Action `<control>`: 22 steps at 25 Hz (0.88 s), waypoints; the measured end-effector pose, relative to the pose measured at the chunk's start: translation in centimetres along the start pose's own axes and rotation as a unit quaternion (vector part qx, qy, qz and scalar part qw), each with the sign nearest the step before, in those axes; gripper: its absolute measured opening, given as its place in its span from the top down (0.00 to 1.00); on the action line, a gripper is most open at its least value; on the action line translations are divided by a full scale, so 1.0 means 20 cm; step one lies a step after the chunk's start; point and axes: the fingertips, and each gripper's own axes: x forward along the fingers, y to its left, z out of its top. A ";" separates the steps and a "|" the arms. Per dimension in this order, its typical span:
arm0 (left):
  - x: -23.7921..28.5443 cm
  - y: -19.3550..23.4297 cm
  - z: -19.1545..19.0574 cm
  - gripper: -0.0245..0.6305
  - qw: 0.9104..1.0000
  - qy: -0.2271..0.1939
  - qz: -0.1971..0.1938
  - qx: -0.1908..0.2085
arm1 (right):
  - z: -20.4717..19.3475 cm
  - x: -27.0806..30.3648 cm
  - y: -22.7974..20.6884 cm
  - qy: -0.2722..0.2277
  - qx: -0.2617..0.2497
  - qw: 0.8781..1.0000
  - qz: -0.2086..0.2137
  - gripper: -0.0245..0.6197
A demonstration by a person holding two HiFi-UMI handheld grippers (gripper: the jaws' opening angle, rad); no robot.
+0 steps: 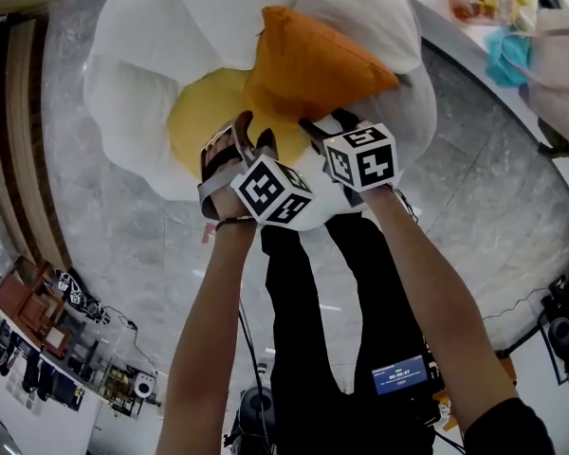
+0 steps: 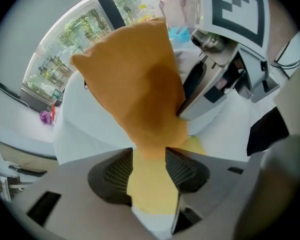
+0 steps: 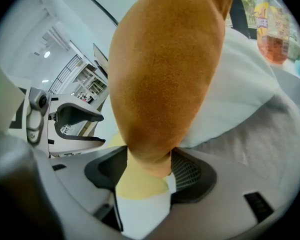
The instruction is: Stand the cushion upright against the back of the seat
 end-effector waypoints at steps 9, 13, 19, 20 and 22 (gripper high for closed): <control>-0.27 -0.07 -0.06 0.64 0.999 -0.013 -0.005 -0.029 | 0.01 -0.20 0.15 -0.005 -0.004 1.000 -0.021 0.54; -0.48 -0.11 -0.12 0.64 0.999 -0.013 -0.005 -0.038 | 0.00 -0.37 0.31 -0.005 -0.018 1.000 -0.012 0.54; -0.82 -0.09 -0.21 0.67 0.995 -0.034 -0.004 -0.095 | 0.07 -0.67 0.56 -0.026 -0.057 0.998 0.003 0.54; -0.88 -0.10 -0.22 0.67 0.993 -0.037 -0.010 -0.112 | 0.09 -0.73 0.61 -0.029 -0.064 0.997 0.007 0.54; -0.99 -0.12 -0.22 0.68 0.991 -0.042 -0.016 -0.124 | 0.12 -0.85 0.68 -0.035 -0.079 0.996 0.011 0.54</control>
